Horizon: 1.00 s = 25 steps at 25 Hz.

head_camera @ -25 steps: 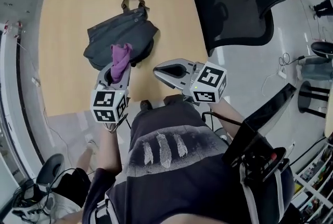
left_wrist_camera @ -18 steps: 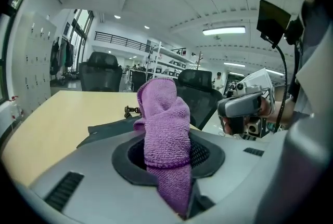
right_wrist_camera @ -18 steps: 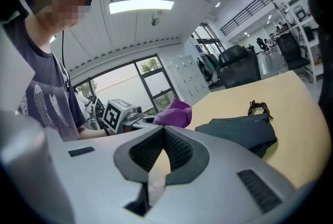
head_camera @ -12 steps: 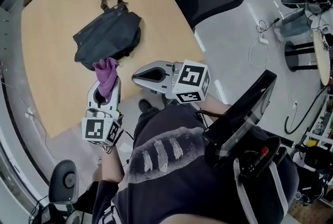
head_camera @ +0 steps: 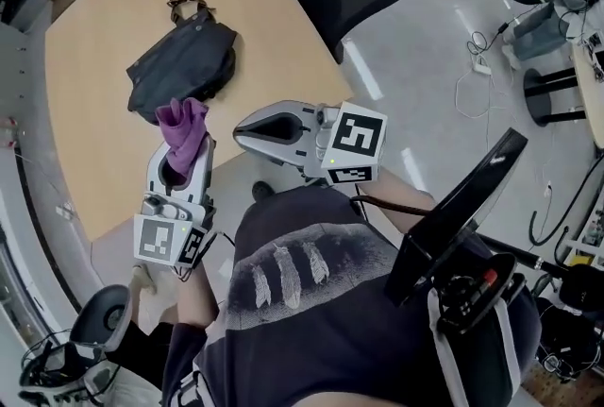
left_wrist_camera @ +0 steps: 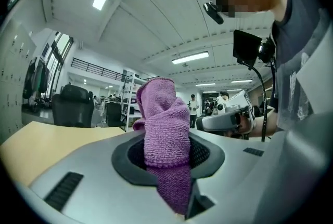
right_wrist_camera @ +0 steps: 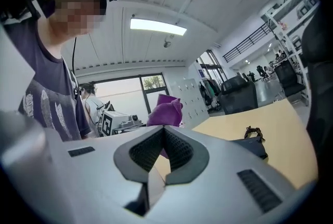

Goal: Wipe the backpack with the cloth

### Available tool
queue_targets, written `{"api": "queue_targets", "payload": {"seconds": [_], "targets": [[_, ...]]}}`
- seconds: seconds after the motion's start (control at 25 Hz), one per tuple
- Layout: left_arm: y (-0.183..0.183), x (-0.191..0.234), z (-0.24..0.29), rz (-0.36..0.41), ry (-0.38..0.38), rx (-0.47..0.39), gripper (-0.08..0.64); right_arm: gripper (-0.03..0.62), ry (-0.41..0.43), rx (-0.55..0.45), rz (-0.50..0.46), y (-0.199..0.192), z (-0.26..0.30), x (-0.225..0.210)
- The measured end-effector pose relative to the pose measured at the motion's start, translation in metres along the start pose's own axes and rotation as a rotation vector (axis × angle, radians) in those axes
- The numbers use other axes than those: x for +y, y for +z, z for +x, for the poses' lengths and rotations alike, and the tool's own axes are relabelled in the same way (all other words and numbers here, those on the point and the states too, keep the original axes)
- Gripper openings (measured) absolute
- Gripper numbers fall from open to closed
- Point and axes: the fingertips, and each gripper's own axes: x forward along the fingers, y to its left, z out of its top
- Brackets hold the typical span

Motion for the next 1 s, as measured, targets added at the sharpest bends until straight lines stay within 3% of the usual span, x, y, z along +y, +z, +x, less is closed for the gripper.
{"api": "queue_targets", "payload": {"seconds": [0.12,0.24,0.4,0.68,0.92,1.0], "targets": [[0.009,-0.027,0.013,0.012,-0.006,-0.010,0.120,0.003,0.050,0.004,-0.038,0.002,-0.023,0.006],[0.012,-0.056,0.022,-0.045,0.010,-0.031,0.120,0.003,0.098,0.019,-0.069,0.001,-0.048,0.016],[0.005,-0.100,0.022,-0.056,0.040,-0.002,0.120,0.003,0.142,0.004,-0.031,-0.004,-0.084,0.030],[-0.019,-0.093,-0.010,-0.058,0.114,0.061,0.120,0.003,0.161,-0.003,-0.011,-0.013,-0.070,0.047],[-0.010,-0.108,-0.046,0.060,0.101,0.061,0.120,0.003,0.127,-0.015,0.001,-0.023,-0.060,0.083],[-0.012,-0.105,-0.070,0.064,0.116,0.062,0.120,0.003,0.114,-0.013,0.036,-0.031,-0.048,0.098]]}}
